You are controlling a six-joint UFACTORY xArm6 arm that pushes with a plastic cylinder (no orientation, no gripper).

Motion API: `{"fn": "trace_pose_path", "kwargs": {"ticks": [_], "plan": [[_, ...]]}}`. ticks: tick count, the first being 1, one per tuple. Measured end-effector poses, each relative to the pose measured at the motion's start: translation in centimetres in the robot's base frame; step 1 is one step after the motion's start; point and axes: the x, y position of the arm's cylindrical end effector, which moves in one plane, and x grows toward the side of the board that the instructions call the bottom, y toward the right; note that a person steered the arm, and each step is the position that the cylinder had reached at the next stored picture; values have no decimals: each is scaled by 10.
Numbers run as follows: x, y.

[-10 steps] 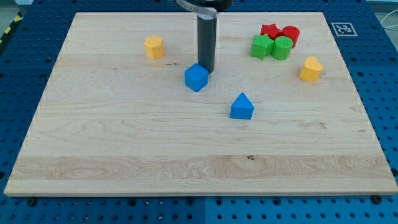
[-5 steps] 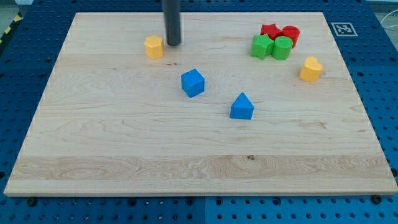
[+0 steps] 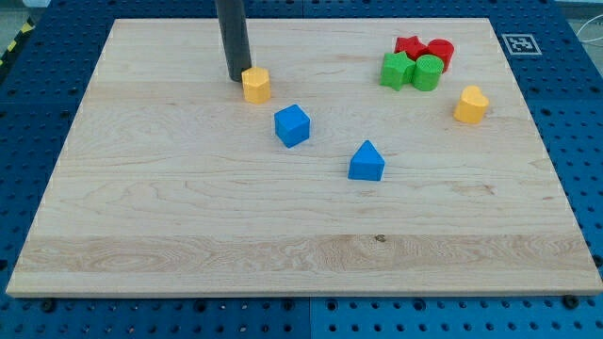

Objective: Push the yellow hexagon closer to the blue cube

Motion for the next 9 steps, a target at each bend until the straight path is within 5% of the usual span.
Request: {"fn": "trace_pose_path", "kwargs": {"ticks": [2,9], "plan": [[38,9],[27,85]]}}
